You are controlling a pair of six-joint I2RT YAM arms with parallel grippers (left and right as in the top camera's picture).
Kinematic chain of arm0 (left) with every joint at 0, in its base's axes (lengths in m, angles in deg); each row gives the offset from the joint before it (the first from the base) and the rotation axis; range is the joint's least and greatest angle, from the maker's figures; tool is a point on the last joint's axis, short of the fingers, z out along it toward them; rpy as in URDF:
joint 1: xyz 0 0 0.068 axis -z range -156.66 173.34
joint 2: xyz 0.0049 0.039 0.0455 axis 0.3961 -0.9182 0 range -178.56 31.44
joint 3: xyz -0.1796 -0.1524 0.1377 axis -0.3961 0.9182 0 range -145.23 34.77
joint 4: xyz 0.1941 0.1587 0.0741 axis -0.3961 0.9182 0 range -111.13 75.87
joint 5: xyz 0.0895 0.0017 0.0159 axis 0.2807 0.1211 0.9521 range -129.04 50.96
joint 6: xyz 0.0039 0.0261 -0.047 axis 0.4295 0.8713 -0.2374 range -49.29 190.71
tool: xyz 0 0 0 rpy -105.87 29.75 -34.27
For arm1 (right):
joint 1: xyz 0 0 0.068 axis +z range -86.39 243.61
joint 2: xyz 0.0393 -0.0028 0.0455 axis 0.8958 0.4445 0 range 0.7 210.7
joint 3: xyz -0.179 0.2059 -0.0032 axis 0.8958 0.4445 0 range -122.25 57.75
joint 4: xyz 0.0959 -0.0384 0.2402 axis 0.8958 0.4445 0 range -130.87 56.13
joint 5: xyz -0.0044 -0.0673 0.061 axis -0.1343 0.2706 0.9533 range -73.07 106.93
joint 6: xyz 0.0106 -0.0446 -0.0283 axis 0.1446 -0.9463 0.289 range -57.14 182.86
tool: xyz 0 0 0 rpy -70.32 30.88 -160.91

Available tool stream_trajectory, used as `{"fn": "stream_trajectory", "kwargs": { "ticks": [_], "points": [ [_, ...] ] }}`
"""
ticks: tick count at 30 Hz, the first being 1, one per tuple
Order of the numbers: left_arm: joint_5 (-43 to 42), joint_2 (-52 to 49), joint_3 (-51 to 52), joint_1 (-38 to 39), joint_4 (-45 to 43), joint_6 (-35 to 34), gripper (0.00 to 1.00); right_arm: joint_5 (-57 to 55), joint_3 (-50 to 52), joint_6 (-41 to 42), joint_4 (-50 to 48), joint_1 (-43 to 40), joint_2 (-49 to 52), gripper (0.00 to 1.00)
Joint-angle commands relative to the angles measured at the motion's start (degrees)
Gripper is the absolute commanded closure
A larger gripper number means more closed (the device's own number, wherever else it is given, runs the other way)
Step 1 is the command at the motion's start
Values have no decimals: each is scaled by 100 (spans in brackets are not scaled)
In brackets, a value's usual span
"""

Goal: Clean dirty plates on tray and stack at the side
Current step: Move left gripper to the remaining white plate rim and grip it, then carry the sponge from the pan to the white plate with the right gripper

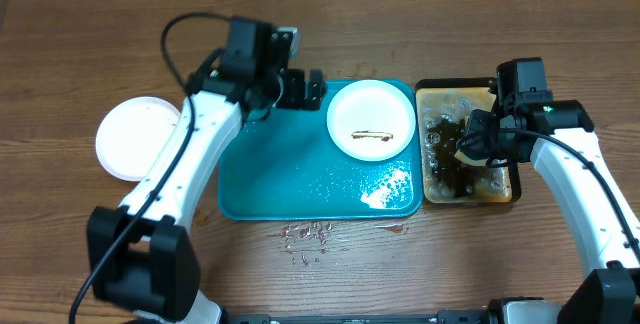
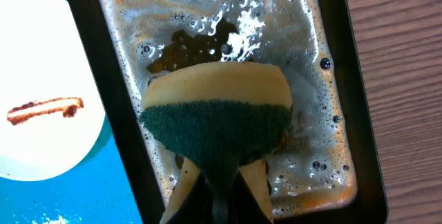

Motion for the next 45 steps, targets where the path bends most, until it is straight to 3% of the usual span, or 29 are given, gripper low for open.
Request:
{"fn": "stream_trajectory", "kwargs": {
  "ticks": [1, 11, 15, 23, 27, 30, 39, 45],
  "points": [
    [765, -511, -1021, 238, 308, 376, 0, 26, -94, -22, -9, 28, -33, 96],
    [608, -1845, -1305, 706, 179, 402, 1, 26, -94, -22, 50, 28, -33, 96],
    [780, -2293, -1305, 848, 289, 407, 12, 28, -94, -22, 72, 28, -33, 96],
    [1320, -2538, -1303, 798, 881, 304, 48, 28, -94, -22, 105, 28, -33, 96],
    [1318, -2538, -1298, 798, 1060, 304, 79, 28, -94, -22, 109, 28, -33, 96],
    [1316, -2540, -1298, 798, 1327, 299, 96, 26, -94, -22, 109, 28, -33, 96],
    [1298, -2540, -1298, 798, 2573, 79, 96, 33, -94, -44, 83, 42, -33, 96],
    [1296, -2540, -1285, 804, 2833, 79, 83, 1167, -94, -459, -164, 284, -33, 96]
  ]
}}
